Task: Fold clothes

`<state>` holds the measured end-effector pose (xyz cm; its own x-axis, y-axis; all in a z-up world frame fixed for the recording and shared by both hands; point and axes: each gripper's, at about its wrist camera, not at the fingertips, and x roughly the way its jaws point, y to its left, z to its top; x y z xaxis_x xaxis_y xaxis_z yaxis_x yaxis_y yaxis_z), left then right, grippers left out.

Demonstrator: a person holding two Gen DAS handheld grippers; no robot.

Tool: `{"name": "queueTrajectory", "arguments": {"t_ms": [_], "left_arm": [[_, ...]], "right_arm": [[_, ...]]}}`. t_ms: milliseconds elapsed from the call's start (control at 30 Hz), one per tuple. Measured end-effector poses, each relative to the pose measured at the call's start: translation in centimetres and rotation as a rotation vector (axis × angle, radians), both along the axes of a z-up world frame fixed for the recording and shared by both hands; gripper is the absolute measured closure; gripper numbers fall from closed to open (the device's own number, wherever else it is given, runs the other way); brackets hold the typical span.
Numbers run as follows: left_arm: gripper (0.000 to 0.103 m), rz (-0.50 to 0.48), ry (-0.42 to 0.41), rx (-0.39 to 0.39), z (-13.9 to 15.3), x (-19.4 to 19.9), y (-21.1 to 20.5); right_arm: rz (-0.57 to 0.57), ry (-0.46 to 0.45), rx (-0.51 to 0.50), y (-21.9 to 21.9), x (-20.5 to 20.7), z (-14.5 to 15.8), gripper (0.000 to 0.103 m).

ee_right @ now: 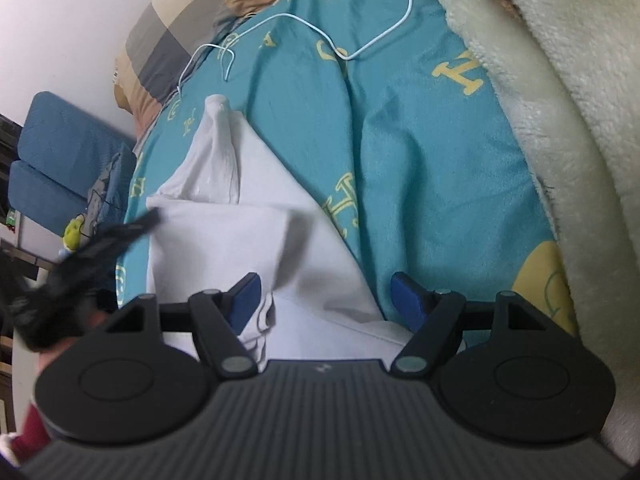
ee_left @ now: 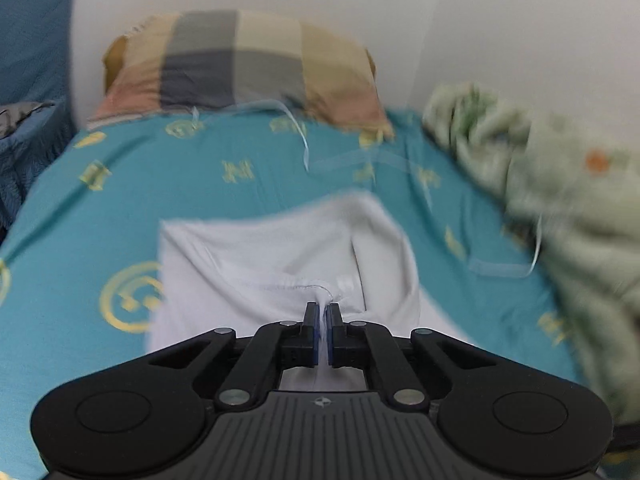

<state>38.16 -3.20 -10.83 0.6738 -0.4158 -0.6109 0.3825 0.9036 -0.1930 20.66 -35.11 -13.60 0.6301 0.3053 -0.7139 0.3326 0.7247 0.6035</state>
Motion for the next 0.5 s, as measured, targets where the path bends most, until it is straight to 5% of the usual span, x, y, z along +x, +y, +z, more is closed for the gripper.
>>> {"name": "queueTrajectory", "arguments": {"t_ms": [233,400,500], "left_arm": [[0.099,0.184,-0.028,-0.016,5.8,3.8,9.4],[0.099,0.327,0.011,0.144,3.9,7.9,14.1],[0.099,0.39,0.051,0.159,1.4,8.8,16.2]], "right_arm": [[0.027,-0.017,-0.042,1.2,-0.2,0.6,0.029],[0.062,-0.009,-0.088,2.2,0.5,0.1,0.028],[0.079,-0.013,-0.1,2.6,0.9,-0.2,0.028]]}}
